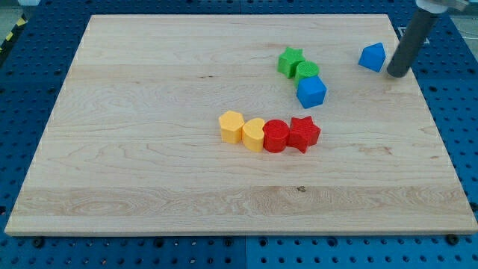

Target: Push the blue triangle to the top right of the green star

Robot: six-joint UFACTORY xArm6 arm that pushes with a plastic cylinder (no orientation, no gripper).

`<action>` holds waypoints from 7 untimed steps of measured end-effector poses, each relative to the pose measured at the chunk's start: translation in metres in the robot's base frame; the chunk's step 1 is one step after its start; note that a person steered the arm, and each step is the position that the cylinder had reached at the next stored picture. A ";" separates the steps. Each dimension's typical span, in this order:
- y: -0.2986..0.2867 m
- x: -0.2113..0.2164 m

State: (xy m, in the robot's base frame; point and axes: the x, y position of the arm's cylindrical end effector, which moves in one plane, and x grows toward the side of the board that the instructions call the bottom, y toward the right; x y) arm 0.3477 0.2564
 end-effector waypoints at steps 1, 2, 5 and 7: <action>-0.047 -0.019; -0.076 -0.033; 0.057 -0.040; -0.021 -0.050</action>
State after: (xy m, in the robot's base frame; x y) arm 0.2981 0.2351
